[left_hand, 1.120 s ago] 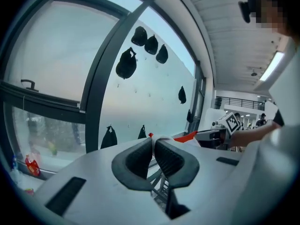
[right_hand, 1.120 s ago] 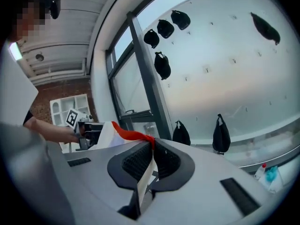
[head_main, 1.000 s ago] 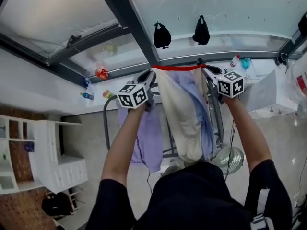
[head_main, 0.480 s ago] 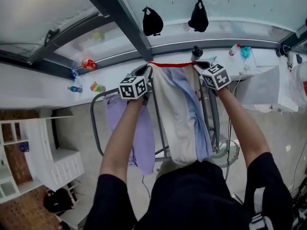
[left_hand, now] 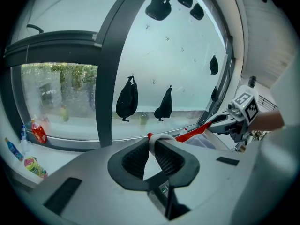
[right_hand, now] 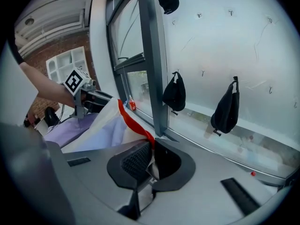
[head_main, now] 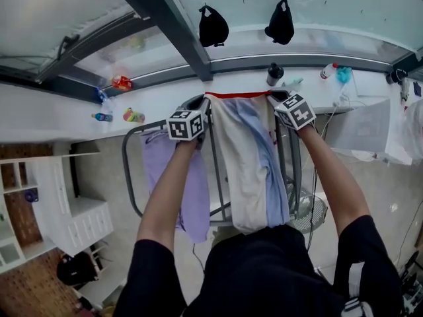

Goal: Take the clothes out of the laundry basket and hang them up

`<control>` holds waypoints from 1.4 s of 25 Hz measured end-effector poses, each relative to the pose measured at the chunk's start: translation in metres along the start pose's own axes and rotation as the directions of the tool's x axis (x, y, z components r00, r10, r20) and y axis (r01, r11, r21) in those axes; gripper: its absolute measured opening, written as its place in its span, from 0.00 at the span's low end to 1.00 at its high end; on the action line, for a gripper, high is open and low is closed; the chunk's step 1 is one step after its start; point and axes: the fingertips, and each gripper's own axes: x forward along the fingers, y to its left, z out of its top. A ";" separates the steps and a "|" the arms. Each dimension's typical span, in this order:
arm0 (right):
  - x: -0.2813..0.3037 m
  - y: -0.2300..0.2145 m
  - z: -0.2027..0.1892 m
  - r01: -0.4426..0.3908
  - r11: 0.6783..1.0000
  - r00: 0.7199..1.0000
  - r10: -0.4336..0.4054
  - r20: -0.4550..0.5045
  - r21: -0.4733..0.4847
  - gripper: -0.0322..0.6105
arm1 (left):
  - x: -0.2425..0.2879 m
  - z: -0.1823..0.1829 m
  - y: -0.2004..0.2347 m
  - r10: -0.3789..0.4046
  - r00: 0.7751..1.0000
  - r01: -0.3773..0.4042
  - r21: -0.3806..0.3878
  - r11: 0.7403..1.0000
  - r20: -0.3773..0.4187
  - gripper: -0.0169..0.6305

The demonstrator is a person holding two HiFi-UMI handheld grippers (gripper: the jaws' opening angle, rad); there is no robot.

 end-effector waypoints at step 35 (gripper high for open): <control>-0.141 0.081 0.005 0.166 0.976 0.978 -0.181 0.100 0.145 0.40 | -0.190 0.004 -0.037 0.059 0.992 -0.081 0.213 0.974 0.107 0.45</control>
